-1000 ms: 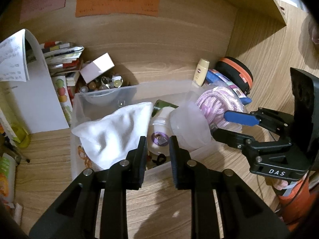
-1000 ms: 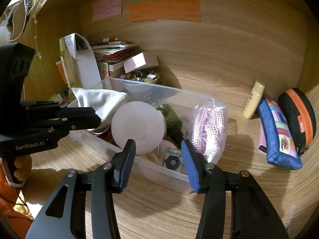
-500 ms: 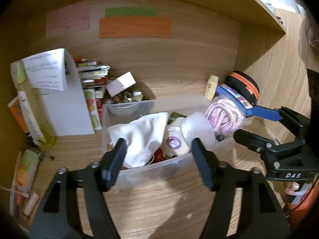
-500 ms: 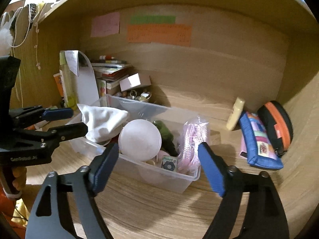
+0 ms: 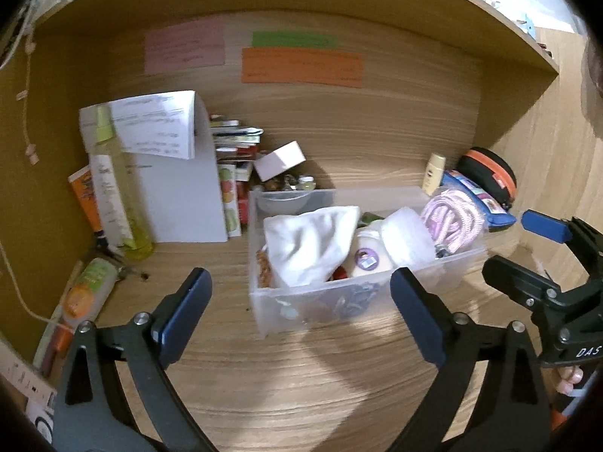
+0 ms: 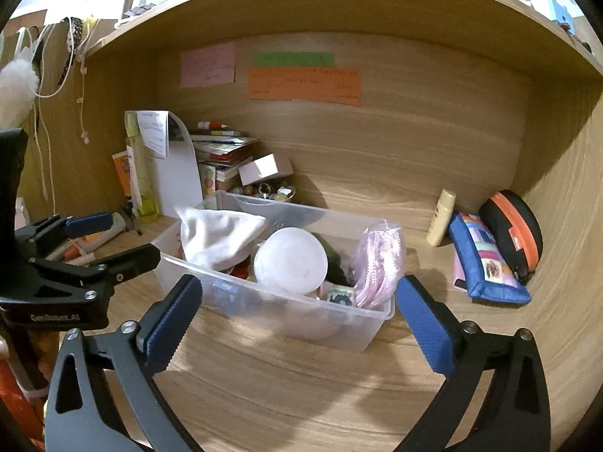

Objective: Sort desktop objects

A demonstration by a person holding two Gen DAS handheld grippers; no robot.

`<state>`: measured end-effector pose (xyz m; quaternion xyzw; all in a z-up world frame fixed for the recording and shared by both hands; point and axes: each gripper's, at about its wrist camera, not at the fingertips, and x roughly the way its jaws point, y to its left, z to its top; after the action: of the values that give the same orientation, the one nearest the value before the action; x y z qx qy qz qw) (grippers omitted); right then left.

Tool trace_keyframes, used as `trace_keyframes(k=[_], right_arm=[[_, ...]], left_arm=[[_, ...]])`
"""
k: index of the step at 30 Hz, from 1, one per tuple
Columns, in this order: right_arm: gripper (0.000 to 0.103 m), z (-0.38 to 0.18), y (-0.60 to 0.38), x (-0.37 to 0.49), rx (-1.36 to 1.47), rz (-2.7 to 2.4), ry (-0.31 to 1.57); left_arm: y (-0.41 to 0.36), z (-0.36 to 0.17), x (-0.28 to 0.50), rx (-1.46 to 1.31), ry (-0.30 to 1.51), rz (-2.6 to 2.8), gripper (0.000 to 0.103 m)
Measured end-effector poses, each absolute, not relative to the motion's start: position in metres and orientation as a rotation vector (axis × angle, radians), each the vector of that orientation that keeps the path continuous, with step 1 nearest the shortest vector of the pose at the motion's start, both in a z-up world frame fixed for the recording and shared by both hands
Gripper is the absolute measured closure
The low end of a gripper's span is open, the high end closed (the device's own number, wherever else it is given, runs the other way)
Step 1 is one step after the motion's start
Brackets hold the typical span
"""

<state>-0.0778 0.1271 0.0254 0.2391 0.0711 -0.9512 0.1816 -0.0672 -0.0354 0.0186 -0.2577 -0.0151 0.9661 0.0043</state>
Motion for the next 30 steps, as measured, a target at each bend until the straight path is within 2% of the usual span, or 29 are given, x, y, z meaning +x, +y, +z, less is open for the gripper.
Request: trace_keyframes(k=[14, 20, 30], right_arm=[[0.000, 0.010, 0.131, -0.063, 0.661, -2.765, 0.117], [0.000, 0.011, 0.137, -0.060, 0.654, -2.760, 0.052], [0.000, 0.007, 0.133, -0.063, 0.692, -2.753, 0.059]], left_arm=[[-0.024, 0.000, -0.059, -0.797, 0.028, 3.123, 0.005], [-0.023, -0.002, -0.057, -0.805, -0.019, 3.097, 0.005], [-0.024, -0.003, -0.055, -0.810, -0.033, 3.093, 0.005]])
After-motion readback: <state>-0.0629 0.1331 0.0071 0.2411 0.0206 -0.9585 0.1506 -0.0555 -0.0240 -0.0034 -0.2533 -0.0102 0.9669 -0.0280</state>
